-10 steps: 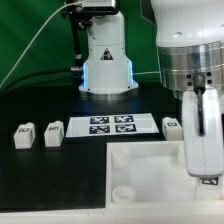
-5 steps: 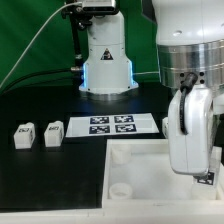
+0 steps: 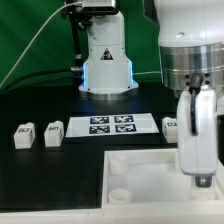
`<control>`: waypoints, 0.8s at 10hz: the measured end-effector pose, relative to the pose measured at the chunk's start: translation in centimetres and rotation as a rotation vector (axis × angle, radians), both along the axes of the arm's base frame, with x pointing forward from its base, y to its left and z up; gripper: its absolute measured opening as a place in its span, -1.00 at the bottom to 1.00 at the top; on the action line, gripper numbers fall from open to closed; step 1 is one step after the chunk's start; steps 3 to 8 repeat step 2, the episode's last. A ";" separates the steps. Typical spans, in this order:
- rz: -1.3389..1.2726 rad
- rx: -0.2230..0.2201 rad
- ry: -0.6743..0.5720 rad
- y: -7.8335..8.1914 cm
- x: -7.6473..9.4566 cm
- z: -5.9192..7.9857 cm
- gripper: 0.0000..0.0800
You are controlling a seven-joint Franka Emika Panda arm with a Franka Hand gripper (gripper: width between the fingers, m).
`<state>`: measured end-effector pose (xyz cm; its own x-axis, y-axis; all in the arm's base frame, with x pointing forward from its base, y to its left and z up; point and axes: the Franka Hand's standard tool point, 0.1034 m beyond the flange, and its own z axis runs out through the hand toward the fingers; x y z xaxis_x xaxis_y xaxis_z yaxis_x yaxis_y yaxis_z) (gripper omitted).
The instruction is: Assemble one leg
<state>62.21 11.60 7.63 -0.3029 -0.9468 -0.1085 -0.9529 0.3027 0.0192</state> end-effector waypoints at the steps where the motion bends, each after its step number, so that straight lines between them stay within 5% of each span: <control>1: -0.003 0.008 -0.006 0.3 -0.1 0.7 0.62; 8: -0.007 0.011 -0.001 0.4 -0.1 0.4 0.62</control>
Offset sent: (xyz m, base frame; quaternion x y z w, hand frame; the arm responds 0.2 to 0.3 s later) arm 0.0000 0.0000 0.0000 0.0000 0.0000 0.0000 1.0000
